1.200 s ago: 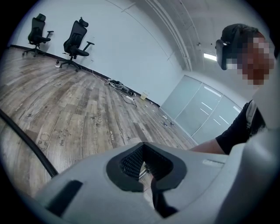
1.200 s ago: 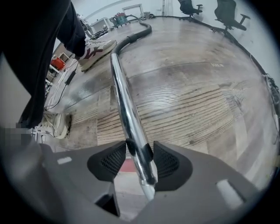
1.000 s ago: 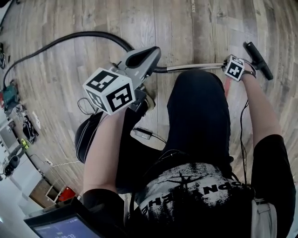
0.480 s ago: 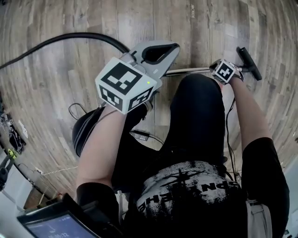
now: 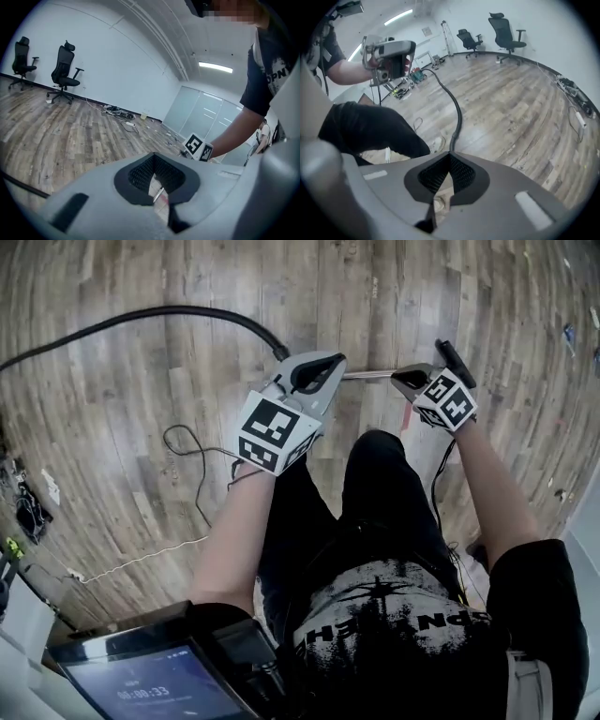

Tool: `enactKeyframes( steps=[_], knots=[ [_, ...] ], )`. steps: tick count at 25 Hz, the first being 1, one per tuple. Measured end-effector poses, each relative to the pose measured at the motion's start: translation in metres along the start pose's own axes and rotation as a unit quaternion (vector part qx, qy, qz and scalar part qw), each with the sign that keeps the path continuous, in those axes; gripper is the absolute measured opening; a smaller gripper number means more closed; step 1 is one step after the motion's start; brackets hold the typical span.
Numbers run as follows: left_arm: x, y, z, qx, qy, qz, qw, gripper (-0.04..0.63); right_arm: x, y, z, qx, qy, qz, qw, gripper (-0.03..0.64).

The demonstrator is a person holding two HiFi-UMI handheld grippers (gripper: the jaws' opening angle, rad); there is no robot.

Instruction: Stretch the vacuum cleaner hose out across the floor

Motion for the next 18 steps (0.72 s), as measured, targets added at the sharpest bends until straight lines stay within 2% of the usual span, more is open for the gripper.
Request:
enactKeyframes(
  steps=[4, 9, 14, 18],
  knots=[
    [-0.009, -0.084, 0.077, -0.012, -0.020, -0.014, 0.9996, 0.000, 0.062, -0.115, 0.090, -0.076, -0.004, 0.010, 0.997, 0.006],
    [-0.024, -0.175, 0.153, -0.034, -0.025, -0.037, 0.9984, 0.000, 0.126, -0.231, 0.199, -0.183, 0.002, 0.035, 0.983, 0.006],
    [-0.040, -0.251, 0.211, -0.080, -0.015, -0.079, 0.9935, 0.000, 0.175, -0.321, 0.292, -0.302, 0.028, 0.062, 0.951, 0.006],
    [-0.048, -0.291, 0.230, -0.097, -0.013, -0.120, 0.9878, 0.000, 0.198, -0.357, 0.339, -0.362, 0.033, 0.084, 0.928, 0.006]
  ],
)
Point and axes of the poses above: the fingertips, and each gripper's own axes: z backward along the fingers, x to its left, y out of its underside, the point moved 1 cm from there along z, backward along the fingers, and after that the axes turned 2 degrees about -z, right-handed, at the moved point
